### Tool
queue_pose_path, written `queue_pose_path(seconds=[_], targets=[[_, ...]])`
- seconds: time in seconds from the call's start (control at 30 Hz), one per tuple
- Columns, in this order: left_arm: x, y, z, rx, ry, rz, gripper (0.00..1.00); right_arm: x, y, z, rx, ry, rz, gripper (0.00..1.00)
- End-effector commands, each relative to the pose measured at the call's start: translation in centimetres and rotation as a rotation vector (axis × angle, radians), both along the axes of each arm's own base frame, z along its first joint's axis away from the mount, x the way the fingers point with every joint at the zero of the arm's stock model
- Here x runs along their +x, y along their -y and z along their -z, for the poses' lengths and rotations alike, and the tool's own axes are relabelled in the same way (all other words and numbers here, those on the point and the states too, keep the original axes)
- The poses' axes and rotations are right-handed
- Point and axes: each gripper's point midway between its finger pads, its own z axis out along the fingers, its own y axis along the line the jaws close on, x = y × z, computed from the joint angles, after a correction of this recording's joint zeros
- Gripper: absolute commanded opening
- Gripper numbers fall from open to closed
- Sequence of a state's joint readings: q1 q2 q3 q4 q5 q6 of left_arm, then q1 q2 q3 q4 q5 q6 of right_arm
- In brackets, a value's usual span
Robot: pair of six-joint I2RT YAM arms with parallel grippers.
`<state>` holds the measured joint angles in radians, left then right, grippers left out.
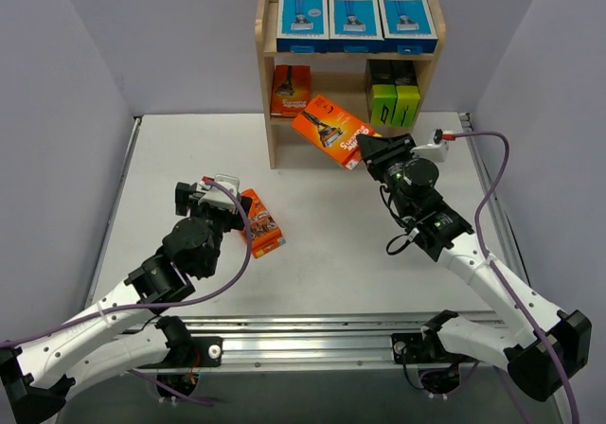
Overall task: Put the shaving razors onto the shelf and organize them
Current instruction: Place the shaving razor onto shelf
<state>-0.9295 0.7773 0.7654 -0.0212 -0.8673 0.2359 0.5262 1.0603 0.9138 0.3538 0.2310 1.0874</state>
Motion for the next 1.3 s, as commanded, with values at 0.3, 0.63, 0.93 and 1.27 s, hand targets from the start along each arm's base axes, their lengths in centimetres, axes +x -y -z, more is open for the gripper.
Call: queue_pose_path(seconds=[0.3, 0.63, 0.93, 1.27], targets=[[-0.7, 1.5, 0.6, -0.083, -0.007, 0.097, 0.96, 1.8, 1.8, -5.6, -0.04, 0.184, 0.33, 0.0], [-1.5, 2.2, 0.2, -0.086, 0.023, 0.126, 0.96, 3.5, 0.6, -6.3, -0.117, 0.237, 0.431, 0.0], [-1.9, 3.0, 0.3, -0.083, 0.029, 0.166, 0.97, 5.7, -0.4, -5.6, -0.217, 0.253, 0.48, 0.0], [-2.2, 3.3, 0.1, -0.087, 0.038, 0.186, 0.97, 9.0, -1.5, -3.4, -0.317, 0.237, 0.519, 0.0]])
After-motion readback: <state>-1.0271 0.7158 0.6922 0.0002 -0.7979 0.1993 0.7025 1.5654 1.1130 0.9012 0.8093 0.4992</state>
